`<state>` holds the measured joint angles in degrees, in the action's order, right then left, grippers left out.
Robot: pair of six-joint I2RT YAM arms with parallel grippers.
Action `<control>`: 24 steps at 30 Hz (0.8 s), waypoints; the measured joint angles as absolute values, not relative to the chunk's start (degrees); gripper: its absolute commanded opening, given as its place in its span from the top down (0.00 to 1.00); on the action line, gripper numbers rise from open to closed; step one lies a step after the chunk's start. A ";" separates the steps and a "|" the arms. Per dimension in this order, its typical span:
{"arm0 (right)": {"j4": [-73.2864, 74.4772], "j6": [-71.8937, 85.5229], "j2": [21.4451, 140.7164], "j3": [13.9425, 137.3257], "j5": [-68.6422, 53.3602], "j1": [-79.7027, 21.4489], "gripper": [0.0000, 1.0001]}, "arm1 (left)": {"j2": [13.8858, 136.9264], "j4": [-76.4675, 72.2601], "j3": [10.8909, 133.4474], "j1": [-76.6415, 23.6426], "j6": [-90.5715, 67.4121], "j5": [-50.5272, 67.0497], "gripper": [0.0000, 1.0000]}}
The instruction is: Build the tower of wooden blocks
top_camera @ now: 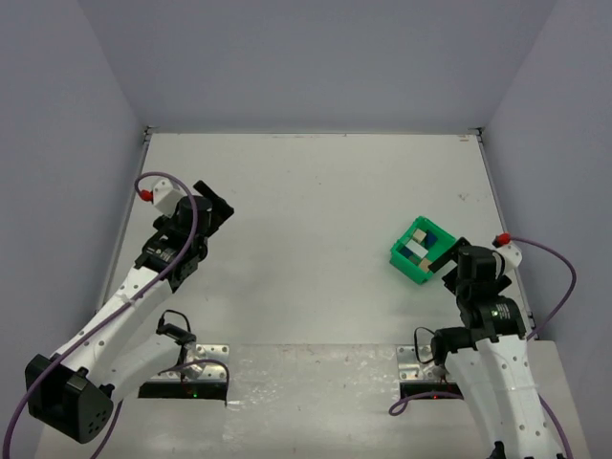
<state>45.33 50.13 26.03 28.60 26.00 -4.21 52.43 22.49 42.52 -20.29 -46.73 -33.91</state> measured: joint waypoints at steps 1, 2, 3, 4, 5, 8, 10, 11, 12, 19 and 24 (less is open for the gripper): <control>45.32 50.13 25.67 28.60 26.00 -4.21 0.01 | 51.92 22.51 42.30 -20.29 -46.79 -34.05 0.00; 45.33 50.05 25.30 28.60 25.99 -4.21 0.01 | 51.53 22.49 42.13 -20.29 -46.84 -34.20 0.00; 45.35 49.93 24.90 28.60 25.98 -4.21 0.01 | 51.39 22.44 42.06 -20.29 -46.86 -34.32 0.00; 45.38 49.86 24.47 28.60 26.00 -4.21 0.01 | 51.36 22.40 42.01 -20.29 -46.87 -34.39 0.00; 45.38 49.67 24.01 28.59 25.96 -4.21 0.01 | 51.38 22.44 41.99 -20.29 -46.87 -34.45 0.00; 45.07 48.62 22.86 28.30 25.61 -4.21 0.01 | 51.44 22.50 41.98 -20.29 -46.87 -34.65 0.00; 44.80 47.80 22.51 27.86 24.95 -4.21 0.01 | 51.44 22.50 41.98 -20.29 -46.87 -34.89 0.00; 44.63 47.33 22.77 27.67 24.29 -4.21 0.01 | 51.44 22.50 41.98 -20.29 -46.87 -34.96 0.00; 44.34 46.87 23.29 27.53 23.55 -4.21 0.01 | 51.43 22.50 41.98 -20.29 -46.87 -34.99 0.00; 38.30 43.53 33.34 26.94 15.93 -4.21 0.01 | 51.35 22.43 41.86 -20.29 -46.79 -34.64 0.00; 33.14 43.36 43.13 26.79 12.27 -4.21 0.08 | 51.21 22.16 41.73 -20.29 -46.71 -34.00 0.00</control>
